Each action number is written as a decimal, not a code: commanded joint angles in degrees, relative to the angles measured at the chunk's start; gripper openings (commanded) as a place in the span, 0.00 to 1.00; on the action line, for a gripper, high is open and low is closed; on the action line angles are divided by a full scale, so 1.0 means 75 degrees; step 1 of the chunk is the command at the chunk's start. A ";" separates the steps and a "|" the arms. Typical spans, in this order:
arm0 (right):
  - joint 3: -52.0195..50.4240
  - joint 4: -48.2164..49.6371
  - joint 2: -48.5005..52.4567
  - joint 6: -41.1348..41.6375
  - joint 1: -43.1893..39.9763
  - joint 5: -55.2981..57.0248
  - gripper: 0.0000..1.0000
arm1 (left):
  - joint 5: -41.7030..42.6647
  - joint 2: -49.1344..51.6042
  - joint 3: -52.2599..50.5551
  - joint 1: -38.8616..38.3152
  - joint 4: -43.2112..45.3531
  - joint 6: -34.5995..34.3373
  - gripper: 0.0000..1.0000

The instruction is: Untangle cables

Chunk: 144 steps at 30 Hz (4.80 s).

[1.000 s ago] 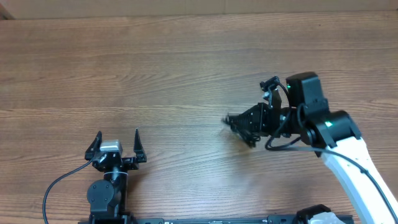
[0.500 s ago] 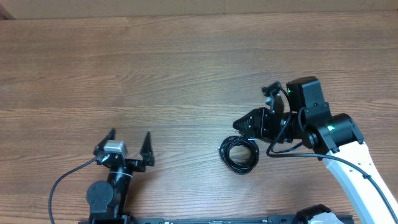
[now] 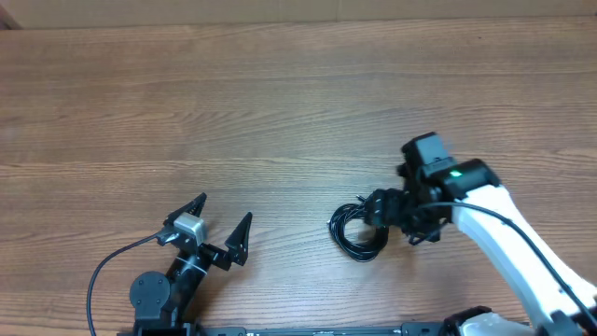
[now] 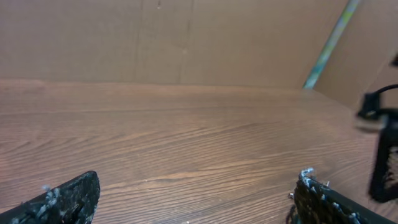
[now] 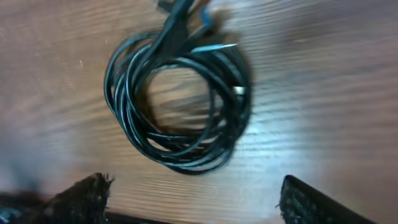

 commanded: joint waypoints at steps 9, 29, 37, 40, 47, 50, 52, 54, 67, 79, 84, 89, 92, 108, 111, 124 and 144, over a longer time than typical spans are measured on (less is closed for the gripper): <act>-0.0082 0.0131 0.1274 0.1148 0.1005 0.0210 0.86 | 0.0201 -0.0052 -0.0026 -0.0050 0.0009 -0.0073 1.00; -0.1099 0.1559 0.1274 0.1900 0.1128 0.0358 0.53 | 0.0204 -0.0052 -0.0026 -0.0050 0.0009 -0.0073 1.00; -0.0536 0.1746 0.1271 0.1918 0.1128 -0.0070 0.04 | 0.0204 -0.0052 -0.0026 -0.0050 0.0012 -0.0073 1.00; 0.0259 0.1250 0.1271 0.1460 0.1128 -0.0516 0.04 | 0.0207 -0.0052 -0.0026 -0.0050 0.0012 -0.0076 1.00; 0.2661 -0.0146 0.1271 -0.0221 0.1128 -0.2573 0.04 | 0.1204 -0.0052 -0.0026 -0.0050 0.0361 -0.1072 0.99; 0.2938 0.0373 0.1271 -0.0254 0.1128 -0.2582 0.08 | 0.1291 -0.0052 -0.0026 -0.0050 0.2037 -0.1714 0.99; 0.2932 0.0691 0.1282 -0.0181 0.1128 -0.2605 0.11 | 0.1285 -0.0052 -0.0009 -0.0050 0.3124 -0.2145 0.99; 0.2932 0.0950 0.1282 0.0175 0.1110 -0.3232 0.13 | 0.1207 -0.0052 0.0073 -0.0050 0.3646 -0.2841 1.00; 0.2923 0.0801 0.1285 0.1043 0.0944 -0.0944 0.26 | 0.0717 -0.0052 0.0207 -0.0050 0.1454 -0.5217 0.99; 0.2119 0.0962 0.1309 0.1192 0.0988 0.0050 1.00 | 0.1562 -0.0052 0.0268 -0.0050 0.1568 -0.5380 1.00; 0.2119 0.1180 0.1309 0.1221 0.0985 0.0044 1.00 | 0.1445 0.0347 0.1431 -0.0041 0.0548 -0.4607 1.00; 0.2119 0.1183 0.1309 0.1221 0.0985 0.0044 1.00 | 0.1081 0.2646 0.3952 -0.0044 -0.2486 -0.2366 1.00; 0.2119 0.1157 0.1309 0.1215 0.0985 -0.0064 1.00 | 0.1157 0.4389 0.5508 -0.0052 -0.4051 -0.1871 1.00; 0.2119 0.1055 0.1309 0.1183 0.0985 -0.0312 0.82 | 0.3509 1.0914 0.8819 -0.0204 -0.7726 -0.0251 1.00; 0.2119 0.1017 0.1309 0.1183 0.0988 0.0163 0.79 | 0.3663 1.1599 0.8819 -0.0396 -0.7944 0.0087 1.00; 0.2116 0.1224 0.2276 0.1131 0.0991 0.0297 0.69 | -0.0224 1.2243 0.8827 -0.1676 -0.7662 -0.0956 1.00; 0.2066 0.2189 0.3016 0.0816 0.1349 -0.0189 0.38 | -0.1338 1.2243 0.8588 -0.1562 -0.7627 -0.1390 1.00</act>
